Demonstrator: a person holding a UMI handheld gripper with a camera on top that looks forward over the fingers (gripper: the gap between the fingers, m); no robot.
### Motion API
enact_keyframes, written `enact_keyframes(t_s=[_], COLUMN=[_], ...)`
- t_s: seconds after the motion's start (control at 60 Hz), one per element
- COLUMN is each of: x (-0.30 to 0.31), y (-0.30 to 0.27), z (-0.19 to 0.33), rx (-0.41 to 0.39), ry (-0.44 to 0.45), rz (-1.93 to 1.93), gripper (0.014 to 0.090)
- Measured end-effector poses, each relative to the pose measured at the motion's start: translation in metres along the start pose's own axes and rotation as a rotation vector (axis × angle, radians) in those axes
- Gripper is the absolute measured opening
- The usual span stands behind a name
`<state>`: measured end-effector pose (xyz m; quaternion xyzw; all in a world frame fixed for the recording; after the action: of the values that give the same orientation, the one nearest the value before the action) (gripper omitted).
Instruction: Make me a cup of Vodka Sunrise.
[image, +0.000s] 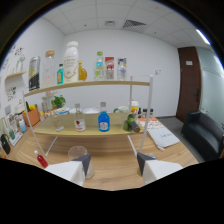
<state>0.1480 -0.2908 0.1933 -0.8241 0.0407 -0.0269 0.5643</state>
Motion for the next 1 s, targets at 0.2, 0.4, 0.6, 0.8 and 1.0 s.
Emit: enact_keyframes(t_s=[0.2, 0.4, 0.6, 0.8, 1.0], x=[-0.074, -0.119, -0.173, -0.212, -0.221], y=[0.03, 0.029, -0.02, -0.061, -0.064], z=[-0.005, -0.008, 0.013, 0.077, 0.141], rx=[-0.051, -0.048, 0.053, 0.08, 0.027], ry=[-0.063, -0.105, -0.173, -0.18, -0.126], rz=[0.034, 0.033, -0.012, -0.03, -0.058], gripper=[0.0858, 0.0855, 0.0854, 0.0849, 0.0648])
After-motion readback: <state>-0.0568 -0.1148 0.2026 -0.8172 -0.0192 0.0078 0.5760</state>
